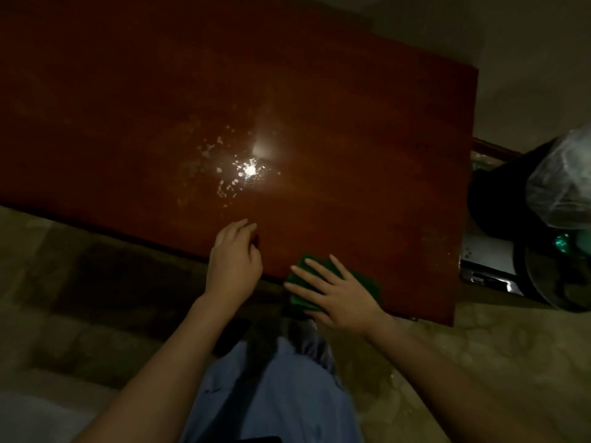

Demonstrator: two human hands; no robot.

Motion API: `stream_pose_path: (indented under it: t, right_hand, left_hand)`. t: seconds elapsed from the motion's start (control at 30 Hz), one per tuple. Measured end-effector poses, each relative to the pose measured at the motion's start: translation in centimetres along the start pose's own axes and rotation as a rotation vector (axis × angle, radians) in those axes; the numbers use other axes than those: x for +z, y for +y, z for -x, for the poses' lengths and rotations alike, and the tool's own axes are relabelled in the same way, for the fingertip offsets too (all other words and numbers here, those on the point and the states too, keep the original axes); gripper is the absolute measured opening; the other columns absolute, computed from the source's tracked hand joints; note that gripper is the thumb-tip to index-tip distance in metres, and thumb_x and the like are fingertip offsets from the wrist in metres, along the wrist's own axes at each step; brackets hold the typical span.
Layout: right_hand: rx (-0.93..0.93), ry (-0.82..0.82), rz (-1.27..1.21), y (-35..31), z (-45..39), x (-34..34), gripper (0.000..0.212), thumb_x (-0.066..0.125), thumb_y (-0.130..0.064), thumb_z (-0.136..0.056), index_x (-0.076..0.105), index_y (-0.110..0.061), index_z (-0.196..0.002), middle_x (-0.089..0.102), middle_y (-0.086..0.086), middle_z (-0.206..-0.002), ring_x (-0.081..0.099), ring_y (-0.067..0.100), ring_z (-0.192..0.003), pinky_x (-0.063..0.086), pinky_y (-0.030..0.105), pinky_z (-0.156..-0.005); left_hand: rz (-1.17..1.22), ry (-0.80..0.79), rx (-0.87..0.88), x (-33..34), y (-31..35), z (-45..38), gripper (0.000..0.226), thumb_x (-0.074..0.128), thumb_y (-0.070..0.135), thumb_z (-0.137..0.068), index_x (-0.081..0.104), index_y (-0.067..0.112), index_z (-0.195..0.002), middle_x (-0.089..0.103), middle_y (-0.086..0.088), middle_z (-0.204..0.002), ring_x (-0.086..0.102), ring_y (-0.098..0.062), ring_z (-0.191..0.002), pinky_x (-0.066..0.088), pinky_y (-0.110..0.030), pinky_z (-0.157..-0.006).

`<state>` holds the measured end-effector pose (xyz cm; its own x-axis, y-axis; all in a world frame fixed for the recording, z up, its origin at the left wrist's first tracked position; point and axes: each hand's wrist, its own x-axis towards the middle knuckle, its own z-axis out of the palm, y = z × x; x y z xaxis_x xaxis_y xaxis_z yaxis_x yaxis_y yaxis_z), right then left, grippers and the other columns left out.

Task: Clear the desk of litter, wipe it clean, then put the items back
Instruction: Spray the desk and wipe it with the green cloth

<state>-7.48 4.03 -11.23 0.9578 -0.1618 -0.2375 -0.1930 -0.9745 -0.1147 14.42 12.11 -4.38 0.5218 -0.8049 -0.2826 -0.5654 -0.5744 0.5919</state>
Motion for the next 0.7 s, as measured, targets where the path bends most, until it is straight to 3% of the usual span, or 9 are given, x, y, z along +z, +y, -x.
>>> stream_pose_path:
  t: [0.07, 0.17, 0.3, 0.37, 0.47, 0.53, 0.6, 0.7]
  right_hand:
    - [0.107, 0.015, -0.05, 2.0, 2.6, -0.2, 0.057, 0.023, -0.054, -0.099, 0.011, -0.033, -0.152, 0.021, -0.004, -0.156, 0.015, 0.02, -0.144, 0.014, 0.054, -0.112]
    - [0.426, 0.045, -0.196, 6.2, 3.0, -1.6, 0.057, 0.012, -0.058, -0.099, 0.015, -0.033, -0.15, 0.018, -0.005, -0.156, 0.012, 0.017, -0.145, 0.02, 0.059, -0.112]
    - [0.919, 0.127, -0.255, 11.1, -1.8, -3.9, 0.06, 0.022, -0.055, -0.099, 0.007, -0.032, -0.152, 0.004, -0.003, -0.16, -0.001, 0.019, -0.148, 0.0, 0.052, -0.117]
    - [1.009, 0.118, -0.275, 12.1, -5.2, -4.9, 0.062, 0.022, -0.054, -0.099, 0.004, -0.029, -0.153, -0.001, 0.0, -0.161, -0.003, 0.022, -0.148, -0.003, 0.051, -0.116]
    - [0.826, 0.105, -0.252, 9.3, -8.3, -5.5, 0.062, 0.026, -0.053, -0.099, 0.005, -0.029, -0.153, -0.002, 0.001, -0.161, -0.002, 0.025, -0.148, -0.001, 0.054, -0.116]
    - [0.542, 0.073, -0.247, 5.8, -7.9, -5.4, 0.062, 0.035, -0.049, -0.098, 0.013, -0.028, -0.152, 0.002, 0.001, -0.161, 0.001, 0.026, -0.148, 0.002, 0.057, -0.117]
    - [0.272, -0.049, -0.179, 2.9, -6.1, -4.6, 0.063, 0.042, -0.043, -0.095, 0.02, -0.025, -0.151, 0.004, 0.003, -0.161, -0.001, 0.026, -0.148, -0.004, 0.057, -0.116]
    - [0.141, -0.038, -0.091, 1.5, -1.6, -2.3, 0.054, 0.033, -0.048, -0.094, 0.042, -0.026, -0.143, 0.029, 0.005, -0.155, 0.017, 0.027, -0.145, 0.003, 0.056, -0.114]
  left_hand:
    - [0.001, -0.012, 0.028, 0.7, 1.5, -0.9, 0.044, 0.045, 0.007, -0.094, 0.046, 0.009, -0.138, 0.04, -0.007, -0.145, 0.028, -0.02, -0.137, 0.025, -0.037, -0.113]
    - [0.027, 0.013, 0.04, 1.3, 3.6, -1.8, 0.044, 0.045, 0.006, -0.093, 0.046, 0.008, -0.138, 0.041, -0.006, -0.145, 0.028, -0.02, -0.137, 0.024, -0.037, -0.113]
    - [0.013, 0.015, 0.071, 1.9, 4.8, -2.2, 0.045, 0.046, 0.006, -0.093, 0.046, 0.008, -0.138, 0.04, -0.006, -0.146, 0.027, -0.02, -0.138, 0.024, -0.037, -0.113]
    - [0.001, 0.005, 0.058, 2.2, 5.0, -2.3, 0.045, 0.045, 0.007, -0.094, 0.045, 0.008, -0.139, 0.039, -0.006, -0.146, 0.027, -0.02, -0.138, 0.024, -0.038, -0.114]
    - [-0.014, 0.015, 0.06, 2.8, 4.9, -2.6, 0.044, 0.047, 0.005, -0.092, 0.048, 0.006, -0.136, 0.043, -0.01, -0.143, 0.032, -0.024, -0.135, 0.025, -0.038, -0.113]
    - [-0.037, 0.022, 0.061, 3.1, 5.1, -3.1, 0.043, 0.048, 0.003, -0.09, 0.05, 0.003, -0.133, 0.046, -0.013, -0.141, 0.036, -0.026, -0.133, 0.025, -0.034, -0.111]
    - [-0.044, 0.025, 0.076, 3.2, 5.8, -3.5, 0.042, 0.049, 0.002, -0.09, 0.051, 0.003, -0.132, 0.047, -0.014, -0.14, 0.036, -0.027, -0.132, 0.025, -0.032, -0.11]
    - [-0.037, 0.013, 0.109, 3.6, 7.4, -3.8, 0.043, 0.047, 0.004, -0.093, 0.048, 0.005, -0.135, 0.044, -0.012, -0.142, 0.033, -0.024, -0.134, 0.024, -0.031, -0.111]
